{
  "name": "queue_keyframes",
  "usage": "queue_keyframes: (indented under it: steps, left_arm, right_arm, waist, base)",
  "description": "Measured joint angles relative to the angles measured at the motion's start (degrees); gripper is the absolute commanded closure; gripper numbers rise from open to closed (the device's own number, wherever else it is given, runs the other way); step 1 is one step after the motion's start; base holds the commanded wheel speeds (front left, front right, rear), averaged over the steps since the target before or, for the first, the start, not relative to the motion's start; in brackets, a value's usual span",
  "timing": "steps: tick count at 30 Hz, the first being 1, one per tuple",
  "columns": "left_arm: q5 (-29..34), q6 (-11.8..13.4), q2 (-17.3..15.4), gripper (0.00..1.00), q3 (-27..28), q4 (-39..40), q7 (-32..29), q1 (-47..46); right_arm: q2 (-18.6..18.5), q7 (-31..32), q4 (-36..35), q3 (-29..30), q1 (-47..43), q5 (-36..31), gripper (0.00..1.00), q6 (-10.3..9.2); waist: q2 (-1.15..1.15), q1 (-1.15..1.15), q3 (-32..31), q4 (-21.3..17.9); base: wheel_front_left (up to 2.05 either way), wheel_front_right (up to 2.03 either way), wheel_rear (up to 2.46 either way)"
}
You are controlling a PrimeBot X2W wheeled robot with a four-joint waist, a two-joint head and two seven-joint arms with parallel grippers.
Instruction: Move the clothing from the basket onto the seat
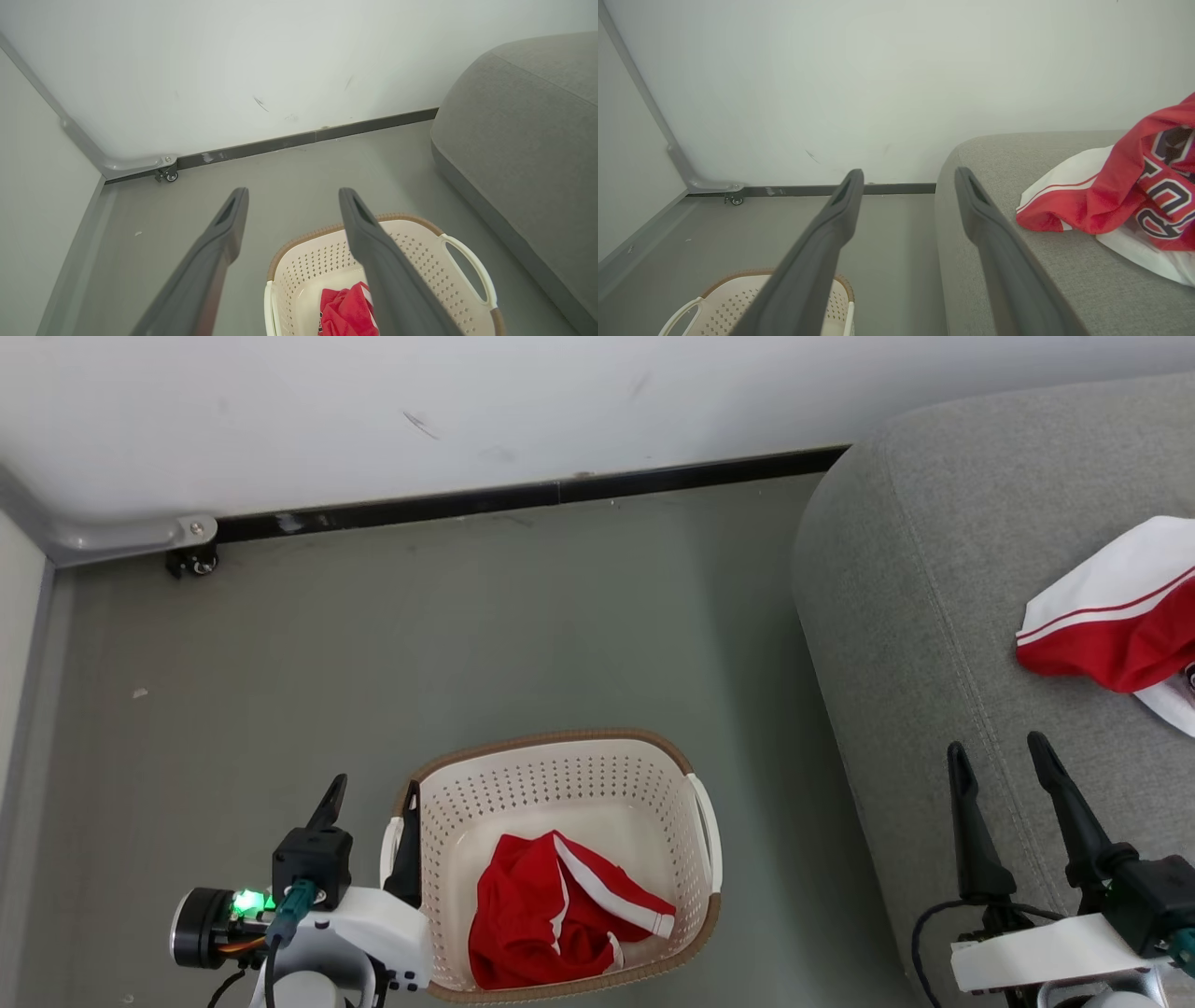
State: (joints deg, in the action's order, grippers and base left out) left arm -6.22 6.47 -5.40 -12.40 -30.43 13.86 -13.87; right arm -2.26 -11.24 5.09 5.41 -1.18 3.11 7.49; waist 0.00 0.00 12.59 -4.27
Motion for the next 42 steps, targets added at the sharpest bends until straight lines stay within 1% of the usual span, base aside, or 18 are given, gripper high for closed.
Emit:
queue_keyframes:
  steps: [8,14,19,29,34,42]
  left_arm:
    - [1.5,-0.5,-0.4,0.0,-1.3,-3.0,-0.3,-3.3]
    - [2.5,-0.7,-0.8,0.0,-2.2,-4.6,-0.3,-5.9]
    - [4.0,-1.5,-1.7,0.0,-3.5,-6.0,-0.3,-7.9]
    - [6.8,-3.0,-2.1,0.0,-6.3,-9.3,-0.3,-11.5]
    - [7.6,-3.5,-2.9,0.0,-7.2,-11.0,-0.2,-12.9]
    - [8.8,-4.0,-3.3,0.0,-8.5,-14.3,-0.2,-14.8]
  right_arm:
    - [0.0,0.1,-2.8,0.4,0.5,0.2,0.0,0.0]
    - [0.0,0.1,-3.6,1.3,3.7,0.3,0.0,0.0]
    - [0.0,0.1,-4.6,1.5,5.6,0.7,0.0,0.0]
    - [0.0,-0.7,-4.8,1.5,9.6,1.5,0.0,0.0]
    - [0.0,-1.2,-4.7,1.5,11.3,2.0,0.0,0.0]
    - [0.0,-1.9,-4.8,1.4,13.4,2.0,0.0,0.0]
  waist:
    - [0.0,0.0,5.1,-1.0]
    - [0.0,0.0,8.4,-1.6]
    - [0.0,0.0,11.5,-2.2]
    - [0.0,0.0,16.9,-3.3]
    - [0.0,0.0,19.0,-3.9]
    - [0.0,0.0,21.9,-4.8]
  base:
    - [0.0,0.0,0.0]
    - [0.0,0.0,0.0]
    - [0.0,0.0,0.0]
    - [0.0,0.0,0.0]
    - [0.0,0.0,0.0]
    - [0.0,0.0,0.0]
